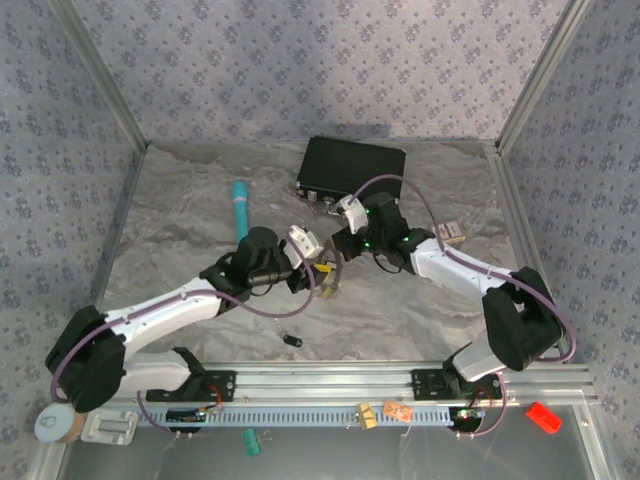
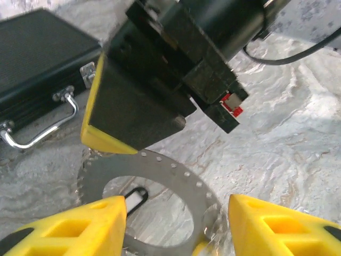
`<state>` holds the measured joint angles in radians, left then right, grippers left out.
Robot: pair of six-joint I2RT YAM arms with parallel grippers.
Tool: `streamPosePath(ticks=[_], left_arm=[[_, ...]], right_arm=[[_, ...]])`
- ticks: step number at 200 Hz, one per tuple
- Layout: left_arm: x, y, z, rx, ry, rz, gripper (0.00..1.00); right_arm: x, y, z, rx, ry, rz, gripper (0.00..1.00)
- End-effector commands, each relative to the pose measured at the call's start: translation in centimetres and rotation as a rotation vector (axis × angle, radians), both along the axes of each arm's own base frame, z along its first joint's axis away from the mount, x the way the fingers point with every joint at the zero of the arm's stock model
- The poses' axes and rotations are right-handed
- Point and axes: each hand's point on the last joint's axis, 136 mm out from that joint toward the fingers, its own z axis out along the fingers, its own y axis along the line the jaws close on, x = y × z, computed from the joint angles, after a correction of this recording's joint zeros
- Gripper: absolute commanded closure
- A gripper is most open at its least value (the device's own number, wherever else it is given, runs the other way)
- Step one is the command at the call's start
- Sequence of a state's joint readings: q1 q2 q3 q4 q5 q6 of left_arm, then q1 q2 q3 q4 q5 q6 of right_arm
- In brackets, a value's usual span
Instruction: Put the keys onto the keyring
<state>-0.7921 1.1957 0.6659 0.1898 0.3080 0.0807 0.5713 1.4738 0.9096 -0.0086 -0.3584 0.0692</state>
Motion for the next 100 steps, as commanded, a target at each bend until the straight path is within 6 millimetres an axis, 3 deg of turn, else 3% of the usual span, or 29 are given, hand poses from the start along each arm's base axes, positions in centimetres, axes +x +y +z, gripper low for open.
streamPosePath(ticks=[1, 46, 70, 100], left_arm=[[-1.1, 0.6, 2.9, -0.099, -0.021, -0.065, 0.43], [2.4, 3.9, 5.1, -0.146, -0.046, 0.062, 0.53], [2.7, 3.3, 4.6, -0.164, -0.012, 0.021, 0.62], [1.5, 2.1, 3.9, -0.208, 0.039, -0.08, 0.69]], right_arm=[[-1.1, 0.6, 2.3, 0.064, -0.126, 0.163, 1.0], [-3.1, 1.4, 5.3, 0.175, -0.198, 0.358, 1.0], [-4.1, 1.8, 6.8, 0.203, -0.236, 0.413, 1.0], [-4.8, 2.0, 8.1, 0.223, -0.267, 0.446, 1.0]])
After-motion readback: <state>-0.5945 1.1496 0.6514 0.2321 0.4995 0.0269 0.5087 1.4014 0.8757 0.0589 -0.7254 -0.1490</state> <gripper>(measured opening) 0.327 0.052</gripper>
